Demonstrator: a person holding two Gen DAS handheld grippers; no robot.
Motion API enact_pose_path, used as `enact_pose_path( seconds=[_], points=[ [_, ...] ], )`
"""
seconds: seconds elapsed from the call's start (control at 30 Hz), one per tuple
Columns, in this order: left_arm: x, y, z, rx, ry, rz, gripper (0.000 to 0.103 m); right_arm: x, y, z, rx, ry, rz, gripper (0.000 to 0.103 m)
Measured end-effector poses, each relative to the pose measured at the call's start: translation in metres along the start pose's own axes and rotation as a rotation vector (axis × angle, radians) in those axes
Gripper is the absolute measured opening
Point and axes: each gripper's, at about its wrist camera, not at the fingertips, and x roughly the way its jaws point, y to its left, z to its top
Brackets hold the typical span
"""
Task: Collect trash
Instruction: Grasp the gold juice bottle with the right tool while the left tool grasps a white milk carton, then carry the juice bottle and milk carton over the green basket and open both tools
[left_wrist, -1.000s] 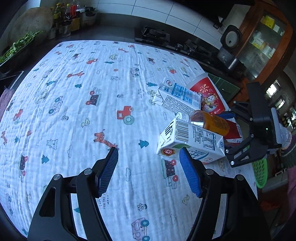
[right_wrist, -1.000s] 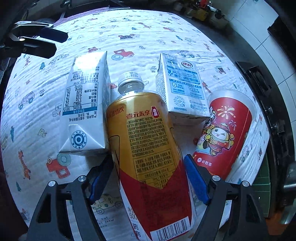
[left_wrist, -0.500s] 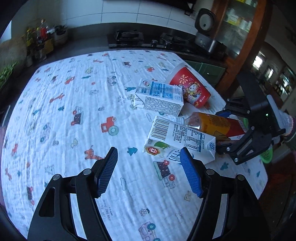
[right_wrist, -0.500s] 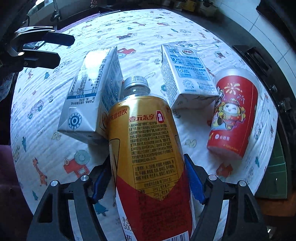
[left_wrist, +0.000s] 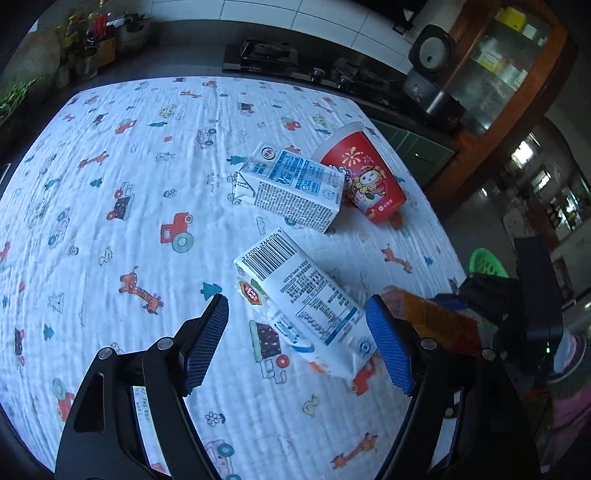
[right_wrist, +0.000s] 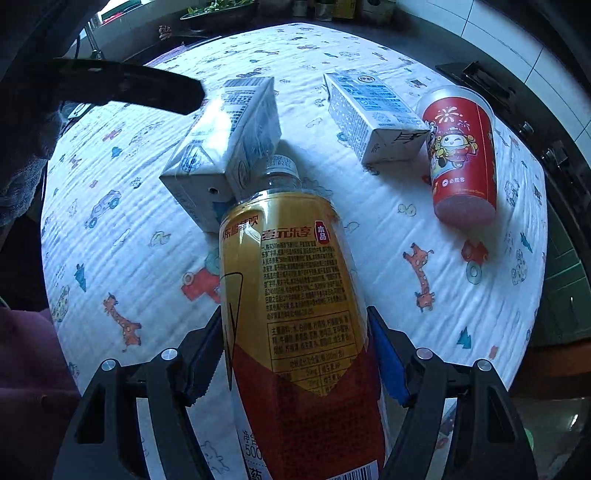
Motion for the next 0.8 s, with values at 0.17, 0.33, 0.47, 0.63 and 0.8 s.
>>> enact_pose_path(
  seconds=[0.17, 0.33, 0.47, 0.63, 0.8],
  points=[
    [0.012, -0.01, -0.005, -0.016, 0.022, 0.061, 0.076, -0.002, 0.021, -0.006, 0.003, -0.022, 0.024, 0.07],
    [0.026, -0.011, -0.002, -0.035, 0.037, 0.136, 0.076, -0.008, 0.032, -0.018, 0.029, -0.047, 0.029, 0.07],
    [0.039, -0.01, 0.0, -0.038, 0.074, 0.172, 0.065, -0.017, 0.036, -0.034, 0.072, -0.068, 0.024, 0.07],
    [0.05, -0.015, -0.003, -0.024, 0.112, 0.173, 0.057, -0.028, 0.041, -0.058, 0.14, -0.091, 0.007, 0.07],
    [0.052, -0.023, -0.008, 0.023, 0.119, 0.16, 0.039, -0.04, 0.04, -0.077, 0.233, -0.144, 0.003, 0.07]
  ],
)
